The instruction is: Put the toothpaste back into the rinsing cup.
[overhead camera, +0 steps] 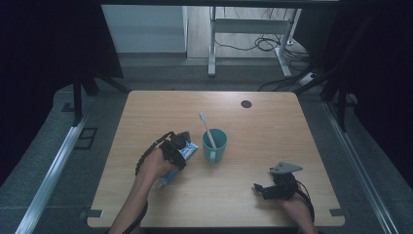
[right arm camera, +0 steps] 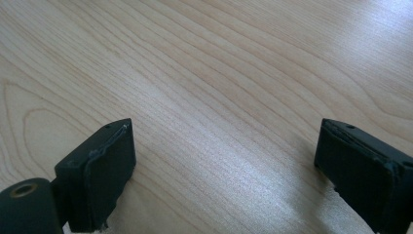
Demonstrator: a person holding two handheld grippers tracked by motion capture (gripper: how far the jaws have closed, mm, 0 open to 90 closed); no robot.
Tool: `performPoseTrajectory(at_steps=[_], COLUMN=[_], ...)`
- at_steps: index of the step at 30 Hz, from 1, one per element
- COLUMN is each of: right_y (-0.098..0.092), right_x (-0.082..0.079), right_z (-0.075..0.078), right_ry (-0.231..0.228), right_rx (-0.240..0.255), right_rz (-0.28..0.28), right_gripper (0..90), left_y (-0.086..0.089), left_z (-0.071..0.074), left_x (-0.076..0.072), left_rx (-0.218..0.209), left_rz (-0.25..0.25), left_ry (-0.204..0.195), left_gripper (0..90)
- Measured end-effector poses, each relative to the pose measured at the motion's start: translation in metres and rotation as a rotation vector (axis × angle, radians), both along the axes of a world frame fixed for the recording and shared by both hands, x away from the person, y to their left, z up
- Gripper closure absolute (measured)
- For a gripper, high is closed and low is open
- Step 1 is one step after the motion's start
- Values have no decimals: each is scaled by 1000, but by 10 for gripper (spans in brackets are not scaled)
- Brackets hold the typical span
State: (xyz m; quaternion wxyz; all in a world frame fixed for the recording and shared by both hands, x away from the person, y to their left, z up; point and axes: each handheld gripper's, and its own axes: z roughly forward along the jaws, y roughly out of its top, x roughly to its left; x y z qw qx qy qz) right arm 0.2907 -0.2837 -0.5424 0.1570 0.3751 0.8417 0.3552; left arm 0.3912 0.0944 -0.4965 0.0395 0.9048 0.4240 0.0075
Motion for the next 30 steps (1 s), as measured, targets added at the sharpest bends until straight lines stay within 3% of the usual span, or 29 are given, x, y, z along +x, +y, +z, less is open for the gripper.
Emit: performPoseTrajectory(at_steps=[10, 16, 21, 30], right_y=[0, 0, 0, 0], right_x=[0, 0, 0, 0], right_z=[0, 0, 0, 0], right_ry=[0, -1, -1, -3], right_rx=[0, -1, 0, 0], right_rz=[0, 1, 0, 0], right_gripper=[75, 75, 75, 75], left_y=[-3, -2, -1, 5], left_z=[-5, -3, 1, 4], left_x=[3, 4, 2, 1], left_rx=[24, 13, 6, -31], left_rz=[20, 25, 12, 10], left_ry=[29, 41, 37, 31], left_gripper=[463, 542, 665, 728])
